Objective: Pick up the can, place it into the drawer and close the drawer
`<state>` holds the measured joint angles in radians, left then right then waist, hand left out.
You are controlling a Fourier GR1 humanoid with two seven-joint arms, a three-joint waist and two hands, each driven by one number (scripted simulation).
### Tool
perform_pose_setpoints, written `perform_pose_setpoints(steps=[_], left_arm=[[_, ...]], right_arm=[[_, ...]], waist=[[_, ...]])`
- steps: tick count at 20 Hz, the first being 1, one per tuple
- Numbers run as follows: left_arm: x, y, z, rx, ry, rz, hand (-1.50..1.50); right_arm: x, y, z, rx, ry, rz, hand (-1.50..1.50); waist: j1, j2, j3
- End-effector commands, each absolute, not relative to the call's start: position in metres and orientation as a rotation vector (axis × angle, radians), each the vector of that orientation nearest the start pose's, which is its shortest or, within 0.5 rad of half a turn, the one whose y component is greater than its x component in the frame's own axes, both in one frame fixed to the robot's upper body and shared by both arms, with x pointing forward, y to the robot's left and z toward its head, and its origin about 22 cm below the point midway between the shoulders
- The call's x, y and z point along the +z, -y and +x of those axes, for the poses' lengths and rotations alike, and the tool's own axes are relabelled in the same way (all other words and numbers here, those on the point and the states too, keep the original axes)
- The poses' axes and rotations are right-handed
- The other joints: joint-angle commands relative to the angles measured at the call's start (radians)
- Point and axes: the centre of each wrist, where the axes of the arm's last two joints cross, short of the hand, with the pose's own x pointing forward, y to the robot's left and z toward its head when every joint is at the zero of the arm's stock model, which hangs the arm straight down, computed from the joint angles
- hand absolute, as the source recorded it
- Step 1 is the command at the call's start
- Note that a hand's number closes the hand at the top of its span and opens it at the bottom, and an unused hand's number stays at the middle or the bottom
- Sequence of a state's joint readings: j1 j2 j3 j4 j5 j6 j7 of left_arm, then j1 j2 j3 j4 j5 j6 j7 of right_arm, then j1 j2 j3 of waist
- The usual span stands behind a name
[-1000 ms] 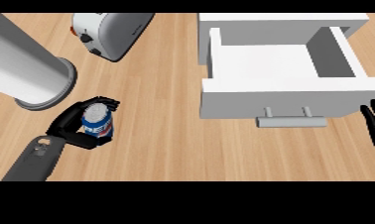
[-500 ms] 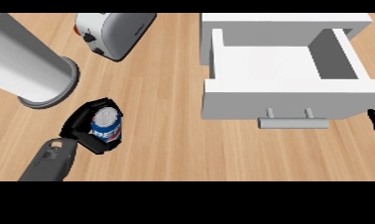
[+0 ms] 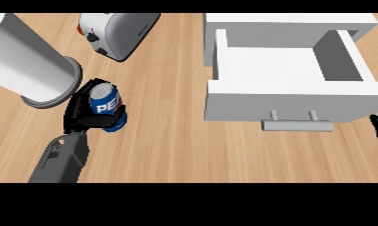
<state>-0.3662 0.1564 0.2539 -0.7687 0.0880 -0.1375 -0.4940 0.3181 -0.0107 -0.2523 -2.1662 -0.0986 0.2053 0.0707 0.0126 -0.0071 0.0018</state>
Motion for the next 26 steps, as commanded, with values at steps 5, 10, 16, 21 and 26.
perform_pose_setpoints(steps=[5,10,16,21,26], left_arm=[[-0.013,-0.238,0.315,0.052,1.681,-0.018,1.5],[0.047,-0.2,0.328,0.012,1.759,-0.03,1.5],[0.098,-0.165,0.338,-0.03,1.764,-0.04,1.5],[0.122,-0.123,0.347,-0.094,1.774,-0.059,1.5],[0.165,-0.085,0.367,-0.146,1.807,-0.042,1.5]], right_arm=[[0.1,0.306,0.14,-0.042,1.828,-0.183,-1.5],[0.102,0.301,0.136,-0.04,1.829,-0.172,-1.5],[0.098,0.299,0.138,-0.039,1.829,-0.177,-1.5],[0.102,0.317,0.148,-0.042,1.828,-0.197,-1.5],[0.098,0.317,0.141,-0.046,1.824,-0.188,-1.5]], waist=[[-0.007,0.002,-0.001],[-0.011,0.002,-0.001],[-0.018,0.005,-0.001],[-0.022,0.007,-0.001],[-0.033,0.008,-0.001]])
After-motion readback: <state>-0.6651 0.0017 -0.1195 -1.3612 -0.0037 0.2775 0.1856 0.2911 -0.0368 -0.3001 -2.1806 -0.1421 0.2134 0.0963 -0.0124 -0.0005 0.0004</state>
